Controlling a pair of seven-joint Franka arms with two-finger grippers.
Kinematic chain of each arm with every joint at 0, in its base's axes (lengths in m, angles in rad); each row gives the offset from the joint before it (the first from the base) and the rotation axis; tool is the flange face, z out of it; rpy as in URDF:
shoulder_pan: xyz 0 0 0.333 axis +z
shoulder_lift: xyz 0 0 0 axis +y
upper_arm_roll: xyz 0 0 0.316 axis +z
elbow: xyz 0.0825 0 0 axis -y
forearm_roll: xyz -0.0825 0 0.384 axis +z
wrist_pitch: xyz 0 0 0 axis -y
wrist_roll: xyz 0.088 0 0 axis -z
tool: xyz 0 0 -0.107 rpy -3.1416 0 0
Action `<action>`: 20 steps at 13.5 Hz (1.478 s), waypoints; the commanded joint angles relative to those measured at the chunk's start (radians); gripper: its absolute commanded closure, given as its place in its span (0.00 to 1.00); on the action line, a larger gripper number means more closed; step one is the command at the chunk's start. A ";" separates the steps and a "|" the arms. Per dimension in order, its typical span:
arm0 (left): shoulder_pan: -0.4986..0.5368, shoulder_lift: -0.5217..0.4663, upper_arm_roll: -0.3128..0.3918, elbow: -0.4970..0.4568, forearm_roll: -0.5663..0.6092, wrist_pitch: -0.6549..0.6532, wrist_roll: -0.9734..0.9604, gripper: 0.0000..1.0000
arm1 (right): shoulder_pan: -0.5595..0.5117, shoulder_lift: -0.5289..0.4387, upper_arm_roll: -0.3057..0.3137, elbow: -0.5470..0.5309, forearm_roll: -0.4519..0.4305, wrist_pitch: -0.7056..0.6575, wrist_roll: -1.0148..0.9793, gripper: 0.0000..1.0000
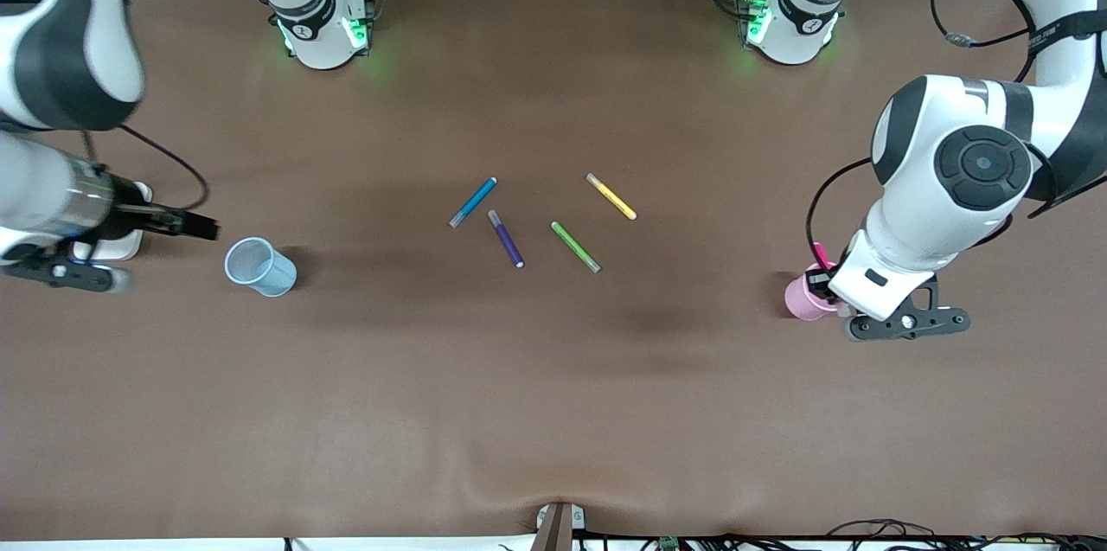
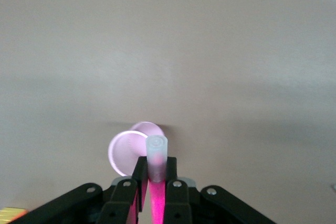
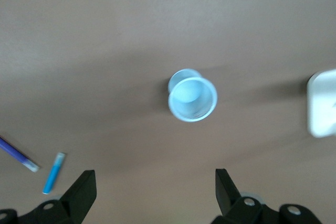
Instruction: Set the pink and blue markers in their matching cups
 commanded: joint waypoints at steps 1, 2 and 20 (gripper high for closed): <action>-0.001 -0.031 -0.008 -0.031 0.074 0.008 0.009 1.00 | 0.025 0.045 -0.004 -0.023 0.129 0.012 0.206 0.00; 0.001 -0.033 -0.009 -0.049 0.095 0.025 0.009 1.00 | 0.037 0.050 -0.006 -0.044 0.165 0.052 0.261 0.00; 0.108 -0.163 -0.009 -0.569 0.177 0.688 -0.052 1.00 | 0.456 0.209 -0.004 -0.471 0.193 0.738 0.762 0.29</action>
